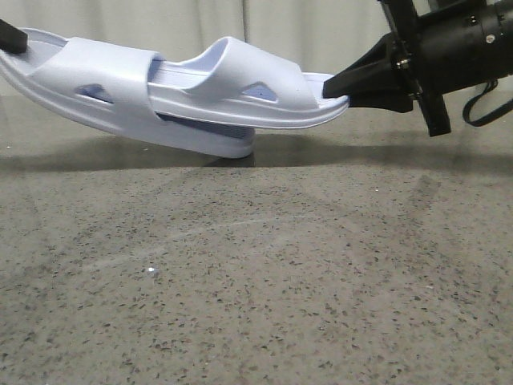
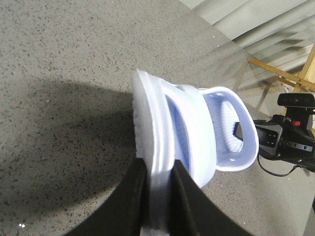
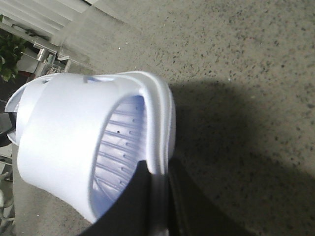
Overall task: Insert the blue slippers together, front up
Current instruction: 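Slide the right-held slipper onto the left-held slipper, soles stacked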
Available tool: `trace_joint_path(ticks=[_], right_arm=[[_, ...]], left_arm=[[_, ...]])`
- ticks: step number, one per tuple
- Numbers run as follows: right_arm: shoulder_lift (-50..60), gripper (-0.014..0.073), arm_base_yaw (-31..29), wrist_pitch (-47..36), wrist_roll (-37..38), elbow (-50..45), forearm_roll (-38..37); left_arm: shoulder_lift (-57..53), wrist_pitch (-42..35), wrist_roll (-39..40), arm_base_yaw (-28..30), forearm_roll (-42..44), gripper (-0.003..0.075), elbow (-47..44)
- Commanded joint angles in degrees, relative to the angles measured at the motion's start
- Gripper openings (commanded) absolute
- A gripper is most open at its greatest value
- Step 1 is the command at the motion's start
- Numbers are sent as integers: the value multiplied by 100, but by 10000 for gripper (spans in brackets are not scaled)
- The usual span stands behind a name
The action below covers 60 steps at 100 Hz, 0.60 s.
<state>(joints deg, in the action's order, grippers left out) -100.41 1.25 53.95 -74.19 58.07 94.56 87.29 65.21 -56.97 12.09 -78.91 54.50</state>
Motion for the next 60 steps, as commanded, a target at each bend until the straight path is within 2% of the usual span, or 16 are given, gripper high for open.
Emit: trace_joint_path(ticks=[1,17,37,60], right_arm=[[143,-106,251,666,-182,296,196],[-1,-106,494,607,-182,485,187],[-1,-97,344,620,-182,496,173],[28,64,-297,1346,-7,496,96]], left_arm=[[-193,740,-60,-200,-564,15,139],[-148,740,-69,-253,-566,15,139],[-134,740,-69,-241,-566,15,148],[-134,740,10,-66,-402,15,446]])
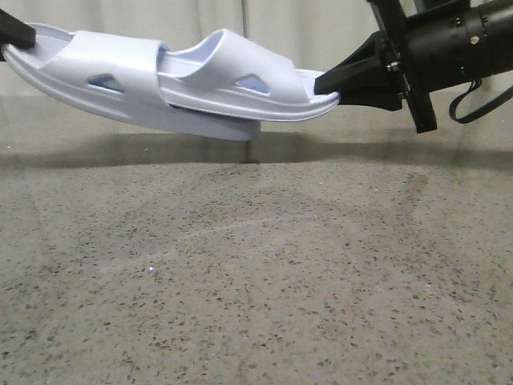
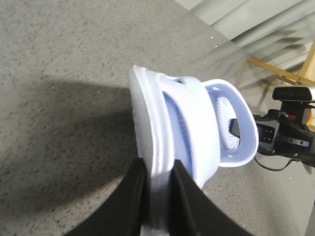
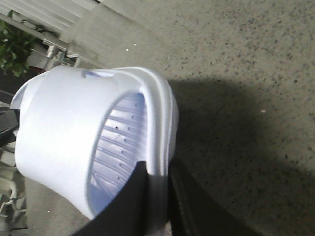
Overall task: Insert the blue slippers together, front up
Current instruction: 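Slide the right-held slipper onto the left-held slipper, soles stacked, then lower the stacked slippers to the table and open both grippers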
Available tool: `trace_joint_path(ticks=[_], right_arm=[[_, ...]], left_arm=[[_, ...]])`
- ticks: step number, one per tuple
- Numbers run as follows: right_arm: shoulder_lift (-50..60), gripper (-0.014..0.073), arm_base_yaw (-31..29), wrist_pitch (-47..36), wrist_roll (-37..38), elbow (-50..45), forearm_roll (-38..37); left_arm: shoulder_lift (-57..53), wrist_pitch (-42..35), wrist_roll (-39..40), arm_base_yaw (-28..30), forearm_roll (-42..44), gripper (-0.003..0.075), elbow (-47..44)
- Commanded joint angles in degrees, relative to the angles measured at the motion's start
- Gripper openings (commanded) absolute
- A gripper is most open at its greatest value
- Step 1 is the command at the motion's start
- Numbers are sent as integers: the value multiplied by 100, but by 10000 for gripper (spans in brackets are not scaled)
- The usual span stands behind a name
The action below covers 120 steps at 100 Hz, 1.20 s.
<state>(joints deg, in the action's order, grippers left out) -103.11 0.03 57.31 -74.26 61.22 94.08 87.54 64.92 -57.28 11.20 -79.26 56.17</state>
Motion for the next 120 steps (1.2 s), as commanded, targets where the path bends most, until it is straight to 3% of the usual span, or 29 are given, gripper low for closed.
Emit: trace_joint_path(ticks=[1,19,41,72,105,120], right_arm=[[298,71,-221,1038,14,181,127],[442,102,-826,1678,175,181,-186],[911,102,-1537,1777,271,181,-277],[1435,102,-1721,1777,440,181,-614],[1605,102,-1721,1766,584,181,-896],[1650,100,-1721,1744,598,181,-998]], left_arm=[[-171,769,53,37,-371,15,282],[-205,769,143,231,-335,16,329],[-205,769,150,244,-392,16,329],[-137,655,69,132,-284,15,329],[-41,-1111,-169,-523,806,16,318],[-19,-1350,-169,-533,1284,19,318]])
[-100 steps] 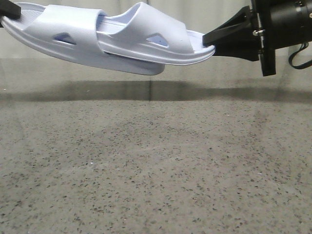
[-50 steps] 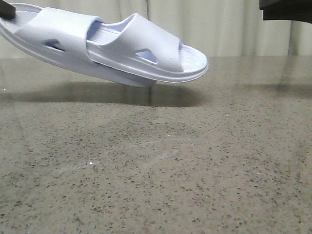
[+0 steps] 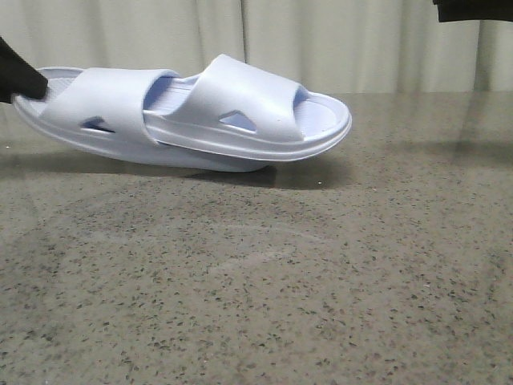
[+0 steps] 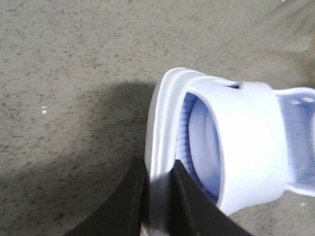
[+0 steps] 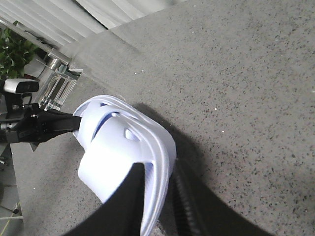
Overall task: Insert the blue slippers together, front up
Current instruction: 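Lower the stacked slippers to the table and open both grippers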
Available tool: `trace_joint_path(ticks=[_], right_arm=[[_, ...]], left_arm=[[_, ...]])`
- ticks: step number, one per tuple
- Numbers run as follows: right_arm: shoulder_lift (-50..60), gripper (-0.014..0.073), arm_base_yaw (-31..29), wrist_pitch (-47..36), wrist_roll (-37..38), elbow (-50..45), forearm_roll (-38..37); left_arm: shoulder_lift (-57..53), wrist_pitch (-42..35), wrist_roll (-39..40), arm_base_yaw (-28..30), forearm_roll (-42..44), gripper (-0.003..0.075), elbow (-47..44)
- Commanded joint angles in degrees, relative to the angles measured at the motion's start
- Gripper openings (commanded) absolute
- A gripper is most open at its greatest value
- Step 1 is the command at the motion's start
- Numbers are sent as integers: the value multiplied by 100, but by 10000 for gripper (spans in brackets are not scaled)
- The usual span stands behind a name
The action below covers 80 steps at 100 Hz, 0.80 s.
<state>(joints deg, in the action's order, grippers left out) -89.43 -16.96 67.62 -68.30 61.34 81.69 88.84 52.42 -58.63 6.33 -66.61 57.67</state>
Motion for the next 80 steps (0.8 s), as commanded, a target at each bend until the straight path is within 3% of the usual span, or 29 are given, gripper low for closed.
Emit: trace_joint_path(ticks=[1,14,33,40,80], right_arm=[[282,100,-22,713,10,168,241],[282,100,-22,711,42,168,228],[282,100,-22,711,54,168,191],[282,100,-22,711,54,168,167],[646,85,-22,686,54,157,-13]], left_arm=[[-149,-103,-33,-46,38,21,168],[-137,-184,-33,-46,370,102,168],[-137,-283,-10,-46,523,335,168],[-137,-283,-10,-34,538,386,168],[-735,152,-10,-9,564,391,812]])
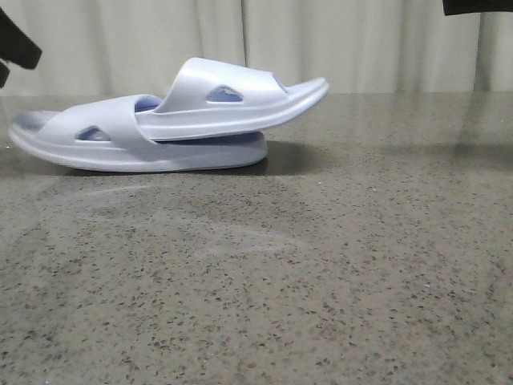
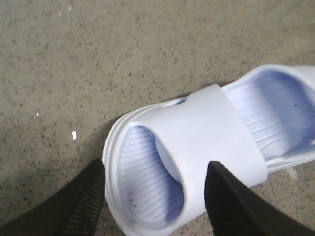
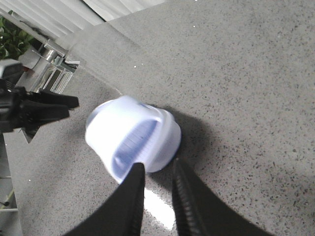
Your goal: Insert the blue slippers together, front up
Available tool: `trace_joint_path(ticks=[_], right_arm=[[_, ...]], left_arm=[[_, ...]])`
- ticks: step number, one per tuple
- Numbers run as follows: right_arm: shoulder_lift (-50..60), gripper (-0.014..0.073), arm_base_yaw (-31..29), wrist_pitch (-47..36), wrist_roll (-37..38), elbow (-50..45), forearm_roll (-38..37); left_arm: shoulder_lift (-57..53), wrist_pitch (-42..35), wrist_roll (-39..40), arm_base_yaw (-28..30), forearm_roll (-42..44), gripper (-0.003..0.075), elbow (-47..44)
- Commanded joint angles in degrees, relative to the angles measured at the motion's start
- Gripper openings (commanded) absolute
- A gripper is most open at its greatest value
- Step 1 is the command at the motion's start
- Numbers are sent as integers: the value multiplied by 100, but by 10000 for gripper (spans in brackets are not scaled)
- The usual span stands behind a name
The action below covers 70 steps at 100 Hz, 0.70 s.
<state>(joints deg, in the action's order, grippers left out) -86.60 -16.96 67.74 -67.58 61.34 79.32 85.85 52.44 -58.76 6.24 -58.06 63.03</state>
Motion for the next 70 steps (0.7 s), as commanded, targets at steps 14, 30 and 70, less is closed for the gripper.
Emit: trace_joint_path(ticks=[14,30,70], right_arm=[[679,-77,-10,628,-19,148,210],[1149,-79,0,218,110,136,210],[2752,-79,1473,-3250,92,-1454,239]], left_arm=[[-862,83,-39,0,-317,291,275],[-1320,-30,-269,0,-413,17,275],[-2619,-1959,-1028,-752,-787,15,-484]])
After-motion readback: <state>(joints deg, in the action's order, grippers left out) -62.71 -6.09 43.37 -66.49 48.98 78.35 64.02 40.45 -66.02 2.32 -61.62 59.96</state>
